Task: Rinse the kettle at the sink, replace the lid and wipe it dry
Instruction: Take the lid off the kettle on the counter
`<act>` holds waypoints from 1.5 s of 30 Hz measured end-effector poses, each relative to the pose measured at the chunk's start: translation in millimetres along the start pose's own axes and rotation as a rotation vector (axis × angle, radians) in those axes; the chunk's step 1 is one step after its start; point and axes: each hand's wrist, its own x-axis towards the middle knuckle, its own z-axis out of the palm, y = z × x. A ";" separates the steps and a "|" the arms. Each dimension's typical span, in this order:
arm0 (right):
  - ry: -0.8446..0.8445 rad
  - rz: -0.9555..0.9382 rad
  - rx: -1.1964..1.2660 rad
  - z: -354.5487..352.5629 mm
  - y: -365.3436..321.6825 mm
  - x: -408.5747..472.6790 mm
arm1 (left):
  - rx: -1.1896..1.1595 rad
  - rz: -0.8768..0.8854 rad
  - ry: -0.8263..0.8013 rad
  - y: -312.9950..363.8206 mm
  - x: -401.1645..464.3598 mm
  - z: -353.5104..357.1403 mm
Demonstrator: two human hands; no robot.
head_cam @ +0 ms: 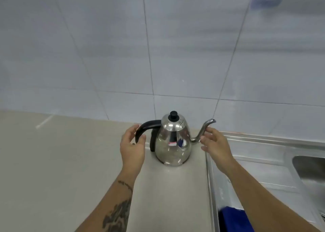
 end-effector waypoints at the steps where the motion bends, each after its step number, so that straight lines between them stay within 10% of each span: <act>1: 0.019 -0.008 0.011 2.0 0.2 3.8 | -0.029 -0.002 -0.015 -1.4 5.0 0.6; 45: 0.021 0.059 -0.406 6.5 18.1 -218.1 | 0.397 0.180 -0.286 9.7 -112.0 -111.4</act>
